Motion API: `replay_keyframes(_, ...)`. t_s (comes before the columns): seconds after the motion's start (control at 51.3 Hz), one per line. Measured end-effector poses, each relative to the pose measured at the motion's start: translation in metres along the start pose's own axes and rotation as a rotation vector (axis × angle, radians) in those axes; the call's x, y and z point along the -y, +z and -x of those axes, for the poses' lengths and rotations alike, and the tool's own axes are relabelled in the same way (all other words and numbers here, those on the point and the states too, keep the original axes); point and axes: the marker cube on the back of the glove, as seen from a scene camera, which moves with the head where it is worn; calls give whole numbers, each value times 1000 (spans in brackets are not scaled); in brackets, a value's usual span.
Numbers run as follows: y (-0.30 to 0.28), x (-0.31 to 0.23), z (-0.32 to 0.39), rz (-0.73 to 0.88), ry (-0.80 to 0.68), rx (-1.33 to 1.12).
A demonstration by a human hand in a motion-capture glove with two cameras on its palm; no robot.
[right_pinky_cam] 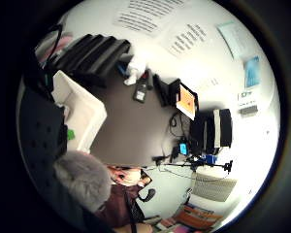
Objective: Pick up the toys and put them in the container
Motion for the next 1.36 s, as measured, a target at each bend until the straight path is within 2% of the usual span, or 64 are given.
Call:
replay_keyframes(0.117, 14, 8, 42, 26, -80, 28)
replay_keyframes(0.234, 25, -8, 53, 23, -248, 92)
replay_keyframes(0.351, 43, -3, 78, 78, -157, 50)
replay_keyframes(0.507, 65, -12, 90, 267, -224, -120)
replay_keyframes(0.799, 55, -21, 83, 283, -258, -114)
replay_keyframes(1.111, 51, -18, 93, 263, -187, -67)
replay_keyframes(1.209, 43, -28, 74, 323, -230, -217)
replay_keyframes(1.365, 14, -26, 49, 288, -193, -322)
